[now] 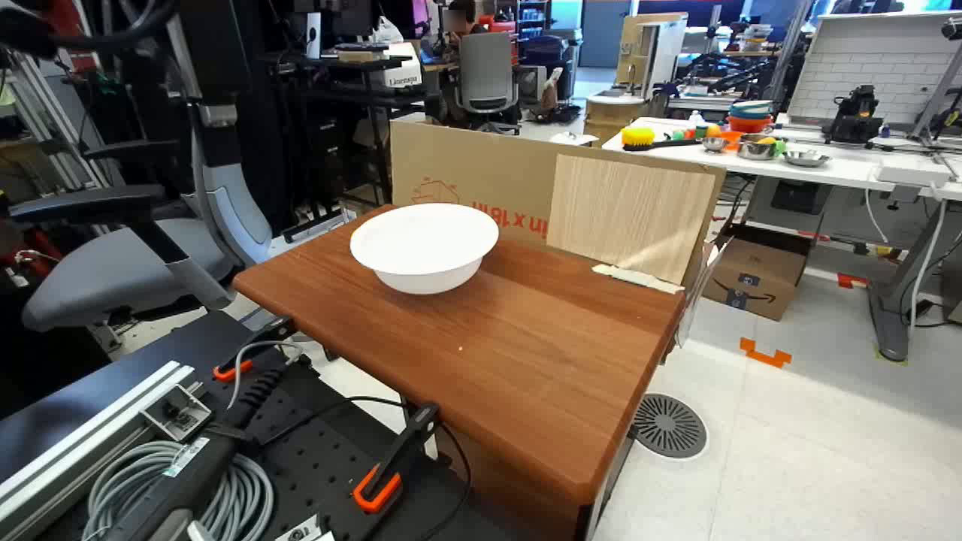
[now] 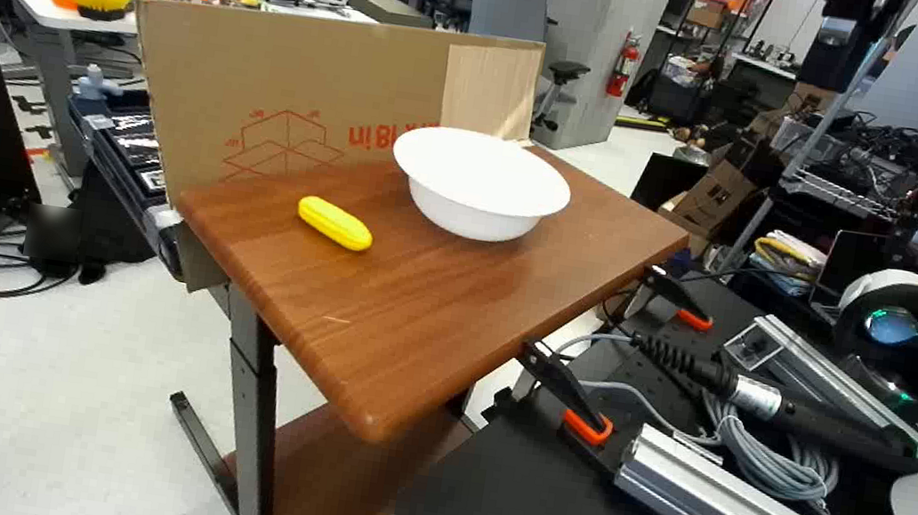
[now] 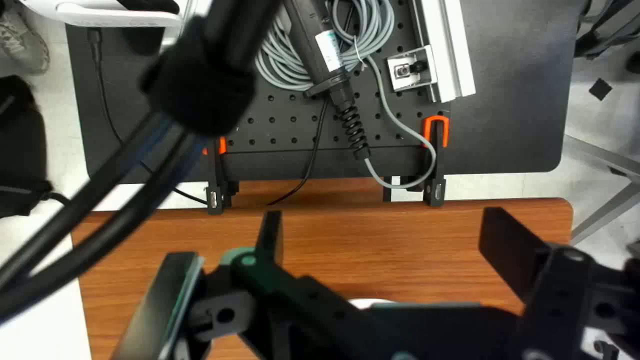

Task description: Place the corn toy in the bowl

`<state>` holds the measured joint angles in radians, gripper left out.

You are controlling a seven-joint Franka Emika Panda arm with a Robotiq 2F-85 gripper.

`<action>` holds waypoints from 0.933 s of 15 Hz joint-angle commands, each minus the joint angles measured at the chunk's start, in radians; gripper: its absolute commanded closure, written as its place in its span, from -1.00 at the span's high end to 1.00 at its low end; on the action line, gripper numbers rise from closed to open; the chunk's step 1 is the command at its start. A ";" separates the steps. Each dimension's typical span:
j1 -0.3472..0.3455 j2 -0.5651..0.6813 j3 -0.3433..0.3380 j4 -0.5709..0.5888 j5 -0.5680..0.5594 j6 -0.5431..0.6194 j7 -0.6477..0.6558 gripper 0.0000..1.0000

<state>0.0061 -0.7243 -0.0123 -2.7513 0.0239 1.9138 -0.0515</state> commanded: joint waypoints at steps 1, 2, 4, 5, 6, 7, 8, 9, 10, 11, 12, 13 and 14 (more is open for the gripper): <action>0.002 0.000 -0.001 0.001 -0.001 -0.002 0.001 1.00; 0.002 0.000 -0.001 0.001 -0.001 -0.002 0.001 1.00; 0.002 0.000 -0.001 0.001 -0.001 -0.002 0.001 1.00; 0.002 0.000 -0.001 0.001 -0.001 -0.002 0.001 1.00; 0.002 0.000 -0.001 0.001 -0.001 -0.002 0.001 1.00; 0.002 0.000 -0.001 0.001 -0.001 -0.002 0.001 1.00; 0.002 0.000 -0.001 0.001 -0.001 -0.002 0.001 1.00; 0.002 0.000 -0.001 0.001 -0.001 -0.002 0.001 1.00; 0.002 0.000 -0.001 0.001 -0.001 -0.002 0.001 1.00; 0.009 0.018 -0.001 0.011 0.006 0.007 -0.003 1.00; 0.019 0.040 0.001 0.017 0.020 0.048 -0.002 1.00; 0.033 0.079 -0.001 0.034 0.042 0.079 -0.008 1.00; 0.041 0.113 0.006 0.046 0.051 0.121 -0.007 1.00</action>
<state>0.0116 -0.7131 -0.0104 -2.7504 0.0363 1.9510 -0.0517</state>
